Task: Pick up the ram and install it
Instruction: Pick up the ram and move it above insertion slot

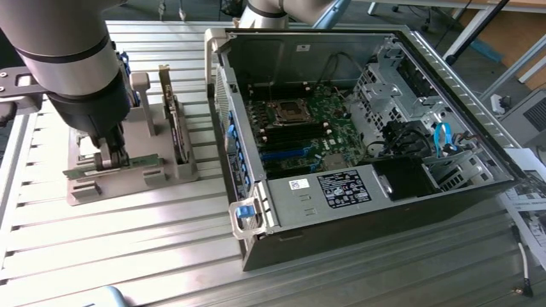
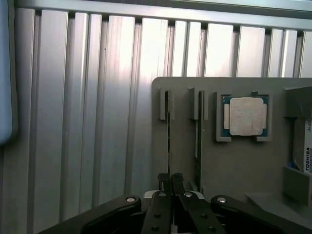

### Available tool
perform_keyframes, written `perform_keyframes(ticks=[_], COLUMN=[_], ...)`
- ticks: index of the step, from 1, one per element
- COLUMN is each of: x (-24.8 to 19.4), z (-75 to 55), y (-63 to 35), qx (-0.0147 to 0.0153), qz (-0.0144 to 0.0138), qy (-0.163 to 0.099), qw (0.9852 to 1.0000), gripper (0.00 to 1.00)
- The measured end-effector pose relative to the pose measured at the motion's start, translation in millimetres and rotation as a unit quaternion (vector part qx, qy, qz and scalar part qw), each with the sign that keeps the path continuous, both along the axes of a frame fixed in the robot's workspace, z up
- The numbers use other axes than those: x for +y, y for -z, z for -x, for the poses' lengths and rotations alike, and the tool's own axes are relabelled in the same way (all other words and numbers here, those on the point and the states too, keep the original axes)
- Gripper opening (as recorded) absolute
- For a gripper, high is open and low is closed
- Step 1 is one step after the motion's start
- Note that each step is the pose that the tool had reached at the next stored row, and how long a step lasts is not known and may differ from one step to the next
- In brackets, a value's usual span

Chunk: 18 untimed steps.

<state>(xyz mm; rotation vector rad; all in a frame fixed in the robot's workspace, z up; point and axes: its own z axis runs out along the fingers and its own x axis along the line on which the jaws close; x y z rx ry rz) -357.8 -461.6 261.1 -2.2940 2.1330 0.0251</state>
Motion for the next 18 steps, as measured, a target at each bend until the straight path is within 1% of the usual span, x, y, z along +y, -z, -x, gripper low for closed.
perform_keyframes(ticks=[18], x=[0.0], z=[-1.2], y=[-27.9], qx=[0.0], qz=[0.0], qy=[0.0], qw=[1.0], gripper=[0.12])
